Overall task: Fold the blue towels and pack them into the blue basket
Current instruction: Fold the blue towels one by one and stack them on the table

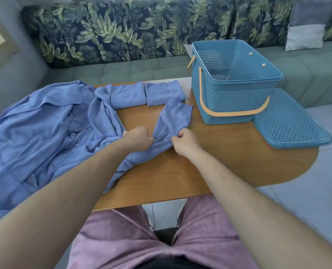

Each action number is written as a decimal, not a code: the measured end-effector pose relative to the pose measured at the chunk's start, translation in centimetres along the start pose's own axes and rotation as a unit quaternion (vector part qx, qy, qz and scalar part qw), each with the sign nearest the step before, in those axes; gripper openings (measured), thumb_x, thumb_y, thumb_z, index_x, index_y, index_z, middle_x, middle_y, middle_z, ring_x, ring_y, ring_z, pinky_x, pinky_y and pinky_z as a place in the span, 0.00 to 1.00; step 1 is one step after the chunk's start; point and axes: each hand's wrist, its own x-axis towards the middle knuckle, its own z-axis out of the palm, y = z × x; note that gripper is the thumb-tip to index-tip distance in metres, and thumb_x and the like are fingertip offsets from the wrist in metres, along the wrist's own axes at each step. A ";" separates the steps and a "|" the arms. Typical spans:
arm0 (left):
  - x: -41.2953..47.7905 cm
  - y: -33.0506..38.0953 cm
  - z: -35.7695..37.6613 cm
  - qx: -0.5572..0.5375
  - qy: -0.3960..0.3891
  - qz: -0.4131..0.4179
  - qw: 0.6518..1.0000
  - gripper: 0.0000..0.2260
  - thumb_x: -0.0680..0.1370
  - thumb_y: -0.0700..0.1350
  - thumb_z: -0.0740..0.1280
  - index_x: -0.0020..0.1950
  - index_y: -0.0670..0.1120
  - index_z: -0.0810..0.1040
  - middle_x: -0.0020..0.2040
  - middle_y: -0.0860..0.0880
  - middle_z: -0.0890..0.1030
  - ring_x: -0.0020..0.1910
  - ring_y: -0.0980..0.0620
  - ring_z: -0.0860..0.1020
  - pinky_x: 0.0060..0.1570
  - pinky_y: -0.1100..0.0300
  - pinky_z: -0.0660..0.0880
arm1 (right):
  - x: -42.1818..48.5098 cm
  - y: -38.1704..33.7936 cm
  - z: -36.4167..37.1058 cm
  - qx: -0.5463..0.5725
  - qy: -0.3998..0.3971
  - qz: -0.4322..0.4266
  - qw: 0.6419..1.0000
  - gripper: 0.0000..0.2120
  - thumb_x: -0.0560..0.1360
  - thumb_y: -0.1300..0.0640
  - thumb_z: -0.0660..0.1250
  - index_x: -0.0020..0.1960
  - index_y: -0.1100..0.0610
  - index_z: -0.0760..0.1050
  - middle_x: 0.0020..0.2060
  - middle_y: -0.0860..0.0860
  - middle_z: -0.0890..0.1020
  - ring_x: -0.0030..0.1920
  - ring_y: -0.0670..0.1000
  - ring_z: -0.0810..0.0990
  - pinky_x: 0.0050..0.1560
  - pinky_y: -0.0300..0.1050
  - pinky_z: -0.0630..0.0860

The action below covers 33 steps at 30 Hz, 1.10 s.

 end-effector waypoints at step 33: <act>-1.5 -8.9 -0.5 -0.459 0.034 -0.120 0.879 0.08 0.71 0.43 0.76 0.41 0.39 0.81 0.38 0.45 0.80 0.39 0.48 0.77 0.46 0.53 0.76 | 1.3 -0.4 -4.2 0.345 -0.111 0.201 0.910 0.16 0.78 0.73 0.61 0.63 0.64 0.76 0.48 0.56 0.79 0.42 0.52 0.78 0.25 0.37 0.75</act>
